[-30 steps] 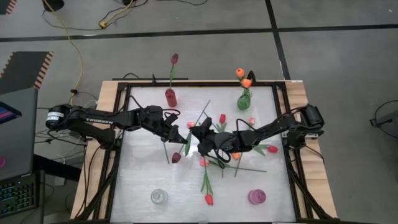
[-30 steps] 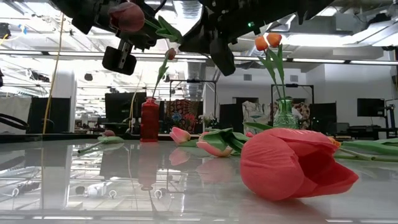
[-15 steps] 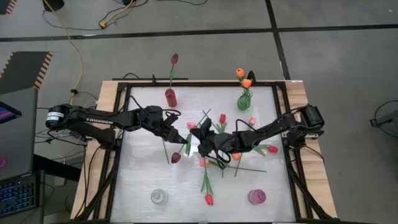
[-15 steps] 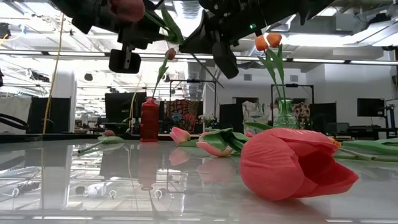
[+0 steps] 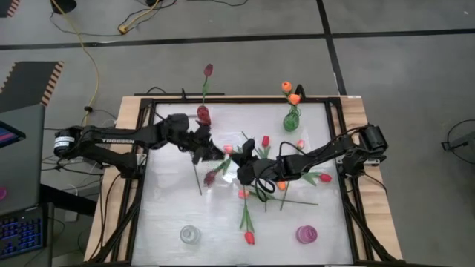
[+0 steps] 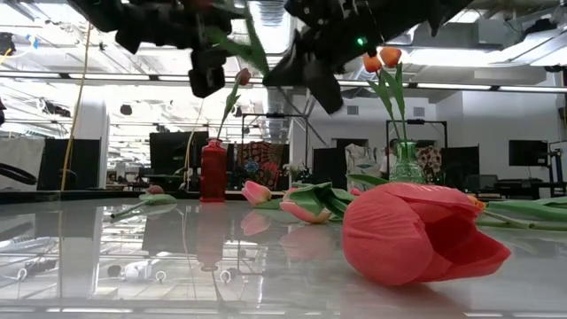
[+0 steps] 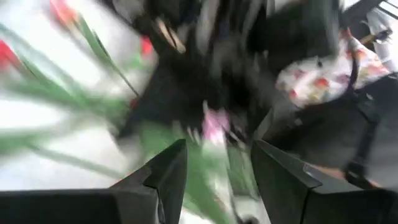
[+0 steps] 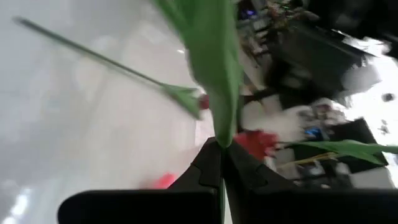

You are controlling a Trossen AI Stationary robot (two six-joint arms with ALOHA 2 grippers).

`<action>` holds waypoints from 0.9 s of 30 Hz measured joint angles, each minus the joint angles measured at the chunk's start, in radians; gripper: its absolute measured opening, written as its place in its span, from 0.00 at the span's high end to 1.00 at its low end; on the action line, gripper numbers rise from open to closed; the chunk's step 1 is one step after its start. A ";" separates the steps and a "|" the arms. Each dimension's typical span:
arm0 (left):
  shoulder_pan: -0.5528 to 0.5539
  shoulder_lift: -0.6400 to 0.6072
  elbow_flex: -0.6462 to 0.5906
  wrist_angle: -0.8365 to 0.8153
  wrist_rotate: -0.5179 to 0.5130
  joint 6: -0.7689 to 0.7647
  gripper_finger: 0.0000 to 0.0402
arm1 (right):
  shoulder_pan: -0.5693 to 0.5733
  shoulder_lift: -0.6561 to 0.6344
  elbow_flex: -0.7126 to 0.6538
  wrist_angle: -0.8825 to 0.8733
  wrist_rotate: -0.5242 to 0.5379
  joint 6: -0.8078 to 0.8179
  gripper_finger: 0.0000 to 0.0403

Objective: Sort flowers into vase by color
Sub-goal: Put the dark red flower into the red vase

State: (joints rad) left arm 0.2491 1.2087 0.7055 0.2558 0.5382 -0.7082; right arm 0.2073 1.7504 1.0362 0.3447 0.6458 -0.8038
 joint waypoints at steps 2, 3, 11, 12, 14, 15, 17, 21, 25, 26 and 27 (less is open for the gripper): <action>0.033 -0.004 0.002 -0.004 -0.002 0.054 0.59 | 0.000 0.006 -0.001 -0.015 -0.026 0.032 0.93; 0.050 -0.004 0.002 -0.006 0.001 0.082 0.59 | -0.003 0.005 -0.001 -0.014 -0.044 0.057 0.93; 0.210 -0.016 0.001 -0.019 0.097 0.253 0.59 | -0.062 0.003 0.000 -0.014 -0.083 0.348 0.92; 0.228 -0.025 0.001 -0.021 0.106 0.280 0.59 | -0.071 0.003 0.000 -0.011 -0.083 0.387 0.92; 0.265 -0.050 0.001 -0.035 0.110 0.338 0.59 | -0.090 0.003 0.000 -0.011 -0.086 0.456 0.92; 0.284 -0.064 0.001 -0.040 0.109 0.371 0.59 | -0.100 0.003 0.000 -0.011 -0.101 0.487 0.92; 0.320 -0.099 0.001 -0.050 0.108 0.432 0.59 | -0.118 0.003 0.000 -0.001 -0.132 0.543 0.92; 0.374 -0.180 0.001 -0.108 0.085 0.547 0.59 | -0.143 0.003 0.000 0.068 -0.163 0.610 0.92; 0.393 -0.252 0.000 -0.205 0.022 0.640 0.59 | -0.163 0.003 0.000 0.179 -0.182 0.659 0.92; 0.392 -0.265 0.000 -0.235 0.008 0.659 0.59 | -0.169 0.003 0.000 0.209 -0.182 0.669 0.92; 0.392 -0.275 0.000 -0.262 -0.002 0.672 0.59 | -0.175 0.003 0.000 0.240 -0.182 0.676 0.92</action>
State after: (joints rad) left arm 0.6410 0.9341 0.7057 -0.0066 0.5366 -0.0367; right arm 0.0320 1.7531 1.0359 0.5851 0.4637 -0.1281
